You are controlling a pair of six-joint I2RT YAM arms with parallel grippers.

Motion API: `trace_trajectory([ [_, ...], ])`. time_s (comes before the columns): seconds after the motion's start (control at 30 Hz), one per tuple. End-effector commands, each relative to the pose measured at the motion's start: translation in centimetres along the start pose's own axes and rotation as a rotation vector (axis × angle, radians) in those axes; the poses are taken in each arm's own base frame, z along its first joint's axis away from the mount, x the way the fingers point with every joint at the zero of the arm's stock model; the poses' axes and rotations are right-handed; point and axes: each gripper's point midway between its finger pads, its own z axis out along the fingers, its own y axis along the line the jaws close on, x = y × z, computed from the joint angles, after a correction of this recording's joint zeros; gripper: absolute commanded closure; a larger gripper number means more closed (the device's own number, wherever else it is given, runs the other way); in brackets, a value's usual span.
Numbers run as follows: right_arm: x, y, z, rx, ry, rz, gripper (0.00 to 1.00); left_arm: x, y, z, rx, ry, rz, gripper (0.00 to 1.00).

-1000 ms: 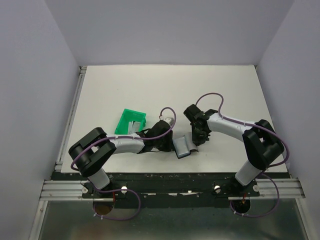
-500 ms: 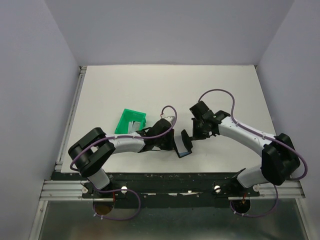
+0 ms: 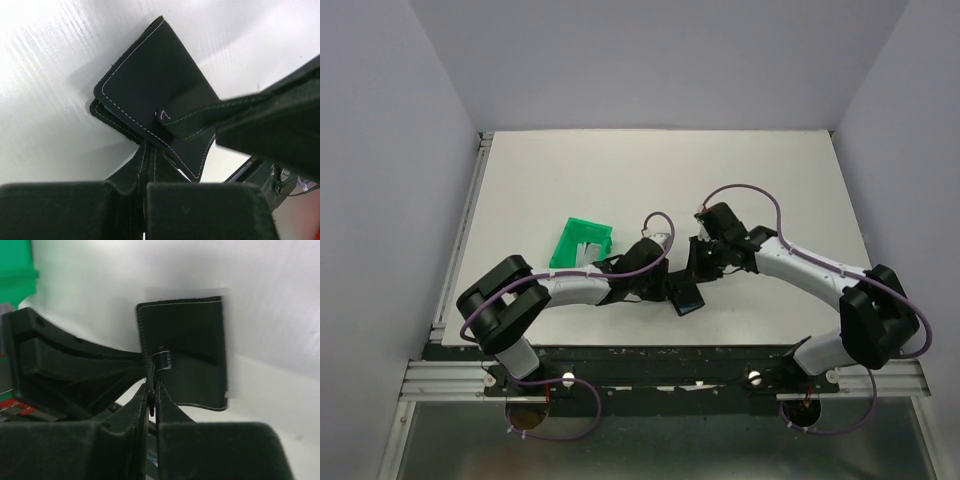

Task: Put the credit cards into the card holder
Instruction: Close the card holder at the center of the board.

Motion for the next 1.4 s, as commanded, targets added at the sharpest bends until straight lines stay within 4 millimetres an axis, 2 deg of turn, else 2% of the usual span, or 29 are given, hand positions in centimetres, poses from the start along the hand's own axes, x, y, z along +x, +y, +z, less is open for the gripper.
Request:
trace_trajectory([
  [0.0,0.9,4.3,-0.5,-0.27,0.041,-0.076,0.8,1.3,1.1,-0.5,-0.035,0.027,0.0,1.0],
  [0.23,-1.2,5.3,-5.0,-0.302,-0.145,-0.144,0.41,3.1,3.6,-2.0,-0.108,0.034,-0.015,1.0],
  [0.3,-1.7,5.0,-6.0,-0.281,-0.19,-0.153,0.38,3.6,4.1,-2.3,-0.12,0.037,-0.018,1.0],
  [0.47,-2.6,1.9,-7.0,-0.119,-0.276,-0.121,0.38,4.1,4.7,-2.6,-0.135,0.04,-0.027,1.0],
  [0.57,-2.8,-1.7,-6.3,0.074,-0.25,-0.04,0.38,3.9,4.5,-2.8,-0.133,0.036,-0.028,1.0],
  [0.63,-2.6,-3.9,-5.1,0.191,-0.186,-0.005,0.39,4.1,4.7,-3.0,-0.146,0.041,-0.029,1.0],
  [0.77,-2.2,-3.9,-2.2,0.167,-0.099,-0.021,0.37,3.4,4.5,-4.6,-0.152,0.003,-0.023,1.0],
  [0.87,-2.4,-4.0,-1.1,0.123,-0.084,-0.003,0.34,1.6,3.2,-6.7,-0.122,-0.067,0.008,1.0],
  [0.97,-2.1,-4.3,-0.3,0.045,-0.055,0.03,0.31,-1.6,1.4,-8.6,-0.098,-0.176,0.06,1.0],
  [1.07,-1.7,-4.6,0.6,-0.022,-0.013,0.047,0.31,-4.1,-1.1,-9.5,-0.043,-0.235,0.103,1.0],
  [1.13,-1.2,-4.7,1.2,-0.051,0.012,0.055,0.31,-5.2,-2.5,-9.2,0.004,-0.254,0.132,0.99],
  [1.27,-0.4,-4.1,2.2,-0.111,0.068,0.072,0.32,-6.3,-5.2,-7.0,0.093,-0.224,0.167,1.0],
  [1.37,0.0,-4.1,2.6,-0.119,0.085,0.089,0.32,-5.9,-5.5,-4.8,0.119,-0.192,0.16,1.0],
])
